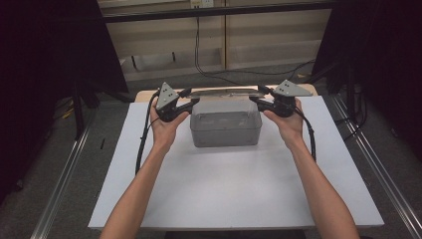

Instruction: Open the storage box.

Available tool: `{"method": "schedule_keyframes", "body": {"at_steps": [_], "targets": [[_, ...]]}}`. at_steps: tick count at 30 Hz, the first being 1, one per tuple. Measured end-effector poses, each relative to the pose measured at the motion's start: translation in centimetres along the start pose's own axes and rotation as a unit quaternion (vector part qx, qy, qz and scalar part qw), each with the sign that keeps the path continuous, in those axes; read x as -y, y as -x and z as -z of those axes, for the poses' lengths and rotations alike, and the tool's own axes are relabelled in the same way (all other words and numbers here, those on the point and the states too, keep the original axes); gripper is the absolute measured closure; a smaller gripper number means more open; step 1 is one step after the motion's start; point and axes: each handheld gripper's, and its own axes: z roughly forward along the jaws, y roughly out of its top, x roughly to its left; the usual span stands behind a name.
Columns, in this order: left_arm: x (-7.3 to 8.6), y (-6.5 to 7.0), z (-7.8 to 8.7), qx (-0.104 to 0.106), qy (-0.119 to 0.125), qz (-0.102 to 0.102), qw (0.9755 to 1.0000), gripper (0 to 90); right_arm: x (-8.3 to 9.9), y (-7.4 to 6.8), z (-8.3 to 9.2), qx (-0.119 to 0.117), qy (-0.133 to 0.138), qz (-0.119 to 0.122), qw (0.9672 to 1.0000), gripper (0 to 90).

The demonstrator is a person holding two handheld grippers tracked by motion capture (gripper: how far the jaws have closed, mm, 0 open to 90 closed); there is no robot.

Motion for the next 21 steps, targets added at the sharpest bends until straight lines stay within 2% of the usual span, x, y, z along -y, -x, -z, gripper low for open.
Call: {"method": "schedule_keyframes", "body": {"at_steps": [5, 13, 20, 21], "targets": [[-0.3, -0.3, -0.1, -0.003, -0.002, -0.003, 1.0, 57.0, -0.1, 0.2, -0.2, -0.002, 0.006, -0.003, 1.0, 53.6], [-0.3, -0.8, -0.5, -0.007, 0.003, 0.005, 1.0, 58.7, 0.2, 1.2, -0.6, 0.002, 0.01, -0.019, 0.9998, 58.2], [0.2, -1.5, -0.9, -0.012, 0.002, 0.012, 0.9999, 62.7, -0.1, 1.6, -1.0, 0.002, 0.01, -0.015, 0.9998, 59.4], [0.2, -1.6, -0.9, -0.012, 0.002, 0.013, 0.9998, 64.0, -0.1, 1.6, -1.1, 0.006, 0.011, -0.009, 0.9999, 60.1]]}}
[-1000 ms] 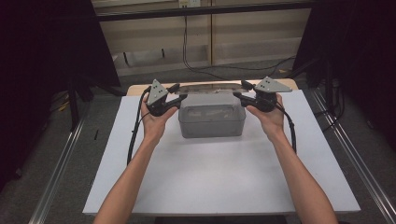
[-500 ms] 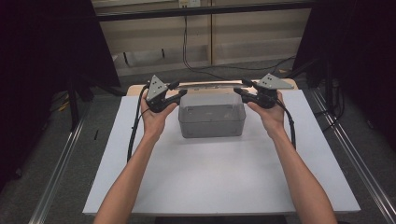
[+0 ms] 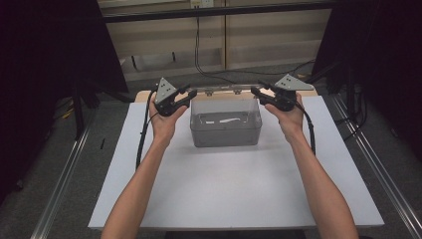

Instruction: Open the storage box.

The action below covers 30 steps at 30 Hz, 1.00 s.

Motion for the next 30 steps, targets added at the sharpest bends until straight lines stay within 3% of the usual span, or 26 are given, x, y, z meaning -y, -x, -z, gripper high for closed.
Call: {"method": "schedule_keyframes", "body": {"at_steps": [30], "targets": [[0.1, -1.8, -2.0, -0.016, -0.002, 0.004, 0.9999, 64.5, -0.8, 1.5, -1.4, 0.001, 0.003, -0.002, 1.0, 66.1]]}}
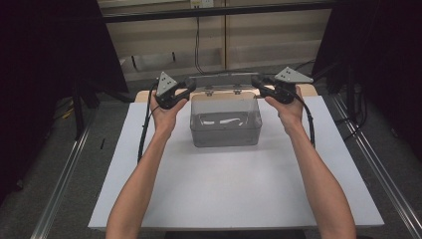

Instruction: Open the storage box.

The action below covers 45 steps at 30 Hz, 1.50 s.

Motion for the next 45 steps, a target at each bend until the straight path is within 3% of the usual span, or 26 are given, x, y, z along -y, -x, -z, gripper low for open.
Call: {"method": "schedule_keyframes", "body": {"at_steps": [5, 13, 17, 20, 23, 27, 31, 35, 38, 45], "targets": [[0.2, -0.2, -0.3, -0.009, -0.003, 0.001, 1.0, 60.1, -0.2, 0.2, -0.4, 0.003, 0.003, -0.005, 1.0, 66.7], [0.3, -0.4, -1.3, -0.005, -0.008, 0.001, 0.9999, 62.6, -0.5, 0.7, -1.0, 0.003, 0.005, -0.008, 1.0, 67.5], [0.6, -0.7, -1.5, -0.017, -0.013, 0.002, 0.9998, 65.6, -0.5, 0.8, -1.1, 0.003, 0.006, -0.012, 0.9999, 67.6], [1.1, -0.6, -2.0, -0.016, -0.015, 0.007, 0.9997, 67.8, -0.7, 0.8, -1.2, 0.005, 0.003, -0.01, 0.9999, 67.8], [1.3, -0.8, -2.2, -0.014, -0.004, 0.03, 0.9994, 68.6, -0.6, 0.9, -1.3, 0.006, 0.005, -0.013, 0.9999, 67.5], [1.3, -1.1, -2.4, -0.014, -0.002, 0.026, 0.9996, 70.6, -0.6, 0.9, -1.6, 0.009, 0.002, -0.012, 0.9999, 67.6], [1.3, -1.2, -2.5, -0.013, -0.001, 0.023, 0.9996, 71.3, -0.6, 1.1, -1.9, 0.008, 0.002, -0.015, 0.9999, 65.5], [1.3, -1.3, -2.7, -0.014, 0.0, 0.028, 0.9995, 71.4, -0.3, 0.8, -2.4, 0.01, -0.002, -0.014, 0.9999, 57.7], [1.3, -1.4, -2.8, -0.015, -0.002, 0.029, 0.9995, 71.4, -0.1, 1.0, -2.5, 0.01, 0.002, -0.022, 0.9997, 58.6], [1.3, -1.6, -3.2, -0.016, -0.002, 0.03, 0.9994, 72.0, 1.6, 2.2, -3.0, 0.013, -0.027, -0.034, 0.999, 60.4]]}}
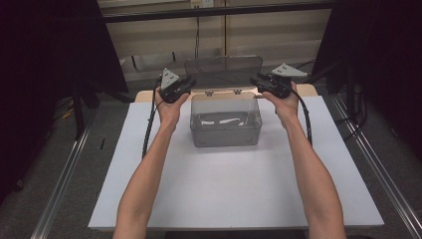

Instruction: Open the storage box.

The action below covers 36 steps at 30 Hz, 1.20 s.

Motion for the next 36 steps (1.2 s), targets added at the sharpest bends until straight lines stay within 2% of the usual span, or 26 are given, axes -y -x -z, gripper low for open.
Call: {"method": "schedule_keyframes", "body": {"at_steps": [2, 4, 15, 20, 22, 24, 31, 36], "targets": [[0.0, 0.0, 0.0, 0.003, 0.001, 0.005, 1.0, 71.8, 0.4, 0.2, -0.2, -0.005, -0.004, 0.003, 1.0, 61.2], [0.0, -0.1, 0.0, 0.006, 0.0, 0.001, 1.0, 71.7, 0.7, 0.1, -0.5, -0.004, -0.011, 0.006, 0.9999, 62.1], [0.2, -0.2, -0.3, 0.003, -0.005, -0.005, 1.0, 72.0, 1.5, 0.2, -1.3, -0.005, -0.008, -0.015, 0.9998, 66.8], [0.3, -0.3, -0.4, 0.001, -0.005, -0.007, 1.0, 72.2, 1.6, 0.5, -1.4, -0.001, -0.008, -0.014, 0.9999, 70.9], [0.3, -0.3, -0.6, 0.0, -0.003, -0.001, 1.0, 72.4, 1.7, 0.6, -1.5, -0.002, -0.007, -0.018, 0.9998, 71.2], [0.4, -0.4, -0.6, 0.0, -0.007, -0.006, 1.0, 72.7, 1.8, 0.7, -1.6, -0.003, -0.005, -0.024, 0.9997, 71.2], [0.7, -0.5, -0.9, 0.0, -0.01, -0.001, 0.9999, 73.0, 1.9, 0.8, -1.8, -0.004, -0.001, -0.036, 0.9993, 71.1], [0.7, -0.5, -1.2, -0.006, -0.012, 0.001, 0.9999, 72.9, 1.5, 1.0, -2.3, -0.003, -0.013, -0.03, 0.9995, 69.9]]}}
